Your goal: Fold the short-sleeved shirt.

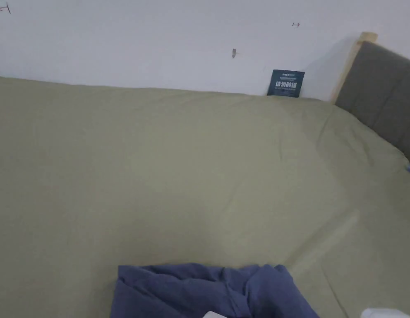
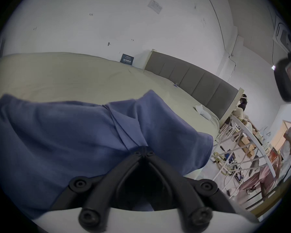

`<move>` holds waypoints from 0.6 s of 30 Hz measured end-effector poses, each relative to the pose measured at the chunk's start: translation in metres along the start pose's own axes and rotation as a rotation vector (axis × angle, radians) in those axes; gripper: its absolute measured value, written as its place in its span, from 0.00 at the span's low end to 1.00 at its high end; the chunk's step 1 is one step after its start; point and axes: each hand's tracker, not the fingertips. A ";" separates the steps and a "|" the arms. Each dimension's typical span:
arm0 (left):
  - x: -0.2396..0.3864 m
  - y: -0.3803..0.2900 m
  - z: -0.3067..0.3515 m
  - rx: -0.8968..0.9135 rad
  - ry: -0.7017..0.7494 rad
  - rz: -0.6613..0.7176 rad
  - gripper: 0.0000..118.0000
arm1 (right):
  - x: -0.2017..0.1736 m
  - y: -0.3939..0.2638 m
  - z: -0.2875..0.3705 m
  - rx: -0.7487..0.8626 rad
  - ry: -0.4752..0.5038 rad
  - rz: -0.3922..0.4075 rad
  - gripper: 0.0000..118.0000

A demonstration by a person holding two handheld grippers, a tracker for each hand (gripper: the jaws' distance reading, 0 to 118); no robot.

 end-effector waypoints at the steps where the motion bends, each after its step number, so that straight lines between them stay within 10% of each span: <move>1: -0.003 0.001 -0.001 0.002 -0.016 0.029 0.00 | -0.002 0.001 0.000 0.001 0.003 0.003 0.02; 13: -0.037 0.060 0.084 0.057 -0.002 0.048 0.00 | -0.022 0.005 -0.004 -0.001 0.030 0.051 0.02; 18: -0.116 0.073 0.143 -0.082 0.153 0.280 0.00 | -0.032 0.006 -0.010 -0.006 0.063 0.065 0.02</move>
